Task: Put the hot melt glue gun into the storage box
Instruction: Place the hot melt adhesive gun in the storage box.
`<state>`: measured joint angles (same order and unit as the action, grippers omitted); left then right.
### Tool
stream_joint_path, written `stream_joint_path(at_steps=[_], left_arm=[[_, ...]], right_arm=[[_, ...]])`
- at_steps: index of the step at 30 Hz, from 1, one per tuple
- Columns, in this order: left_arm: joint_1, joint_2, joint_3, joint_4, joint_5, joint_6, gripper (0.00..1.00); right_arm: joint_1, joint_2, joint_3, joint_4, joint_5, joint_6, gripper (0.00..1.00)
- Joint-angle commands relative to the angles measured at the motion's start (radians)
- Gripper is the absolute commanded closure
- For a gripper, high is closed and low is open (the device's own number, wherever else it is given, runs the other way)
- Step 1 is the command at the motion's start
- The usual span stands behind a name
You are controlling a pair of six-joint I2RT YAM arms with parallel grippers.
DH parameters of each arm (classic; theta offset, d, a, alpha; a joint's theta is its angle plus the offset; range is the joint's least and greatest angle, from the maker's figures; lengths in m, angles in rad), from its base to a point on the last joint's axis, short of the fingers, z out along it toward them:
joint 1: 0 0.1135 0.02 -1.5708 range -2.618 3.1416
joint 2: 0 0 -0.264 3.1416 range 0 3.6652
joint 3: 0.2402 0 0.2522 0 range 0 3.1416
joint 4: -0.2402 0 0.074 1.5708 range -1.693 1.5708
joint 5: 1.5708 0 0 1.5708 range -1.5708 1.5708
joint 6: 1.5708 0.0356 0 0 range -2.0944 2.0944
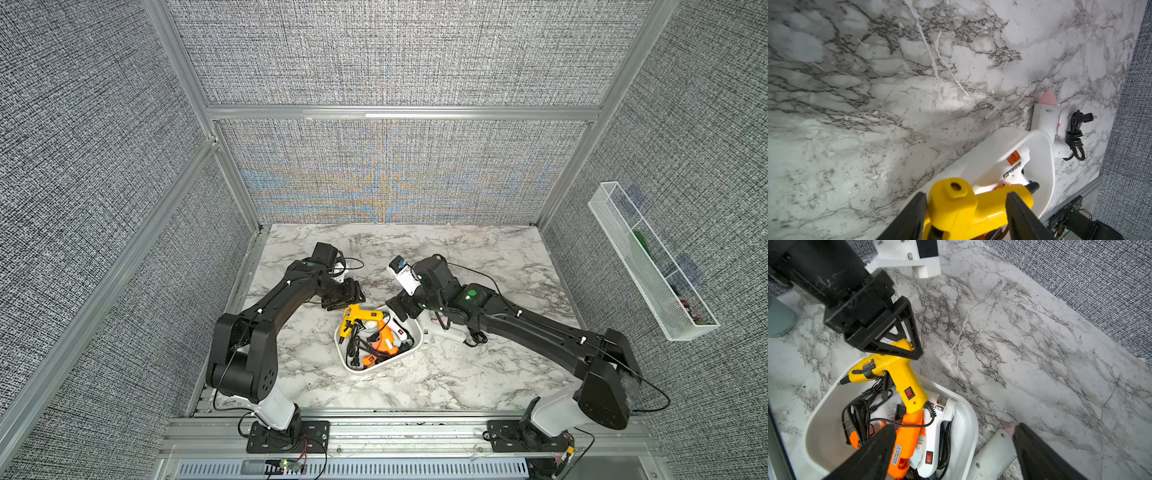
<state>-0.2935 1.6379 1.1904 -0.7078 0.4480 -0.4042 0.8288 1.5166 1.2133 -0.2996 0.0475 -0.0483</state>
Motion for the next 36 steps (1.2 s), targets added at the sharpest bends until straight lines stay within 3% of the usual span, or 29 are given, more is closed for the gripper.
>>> stream_joint_path(at_steps=[1,10,22,36], left_arm=[[0.004,0.003,0.017,-0.035,-0.031,0.009,0.36],[0.001,-0.005,0.018,-0.143,-0.073,0.084,0.52],[-0.055,-0.044,-0.034,-0.194,-0.085,0.067,0.86],[-0.126,0.024,-0.081,-0.159,-0.138,0.047,0.88]], right_arm=[[-0.009,-0.013,-0.013,0.007,0.006,0.005,0.07],[-0.023,-0.007,-0.018,0.017,-0.004,0.002,0.07],[-0.026,0.025,0.0,0.013,-0.018,-0.001,0.09],[-0.029,0.036,0.008,0.005,-0.021,0.015,0.1]])
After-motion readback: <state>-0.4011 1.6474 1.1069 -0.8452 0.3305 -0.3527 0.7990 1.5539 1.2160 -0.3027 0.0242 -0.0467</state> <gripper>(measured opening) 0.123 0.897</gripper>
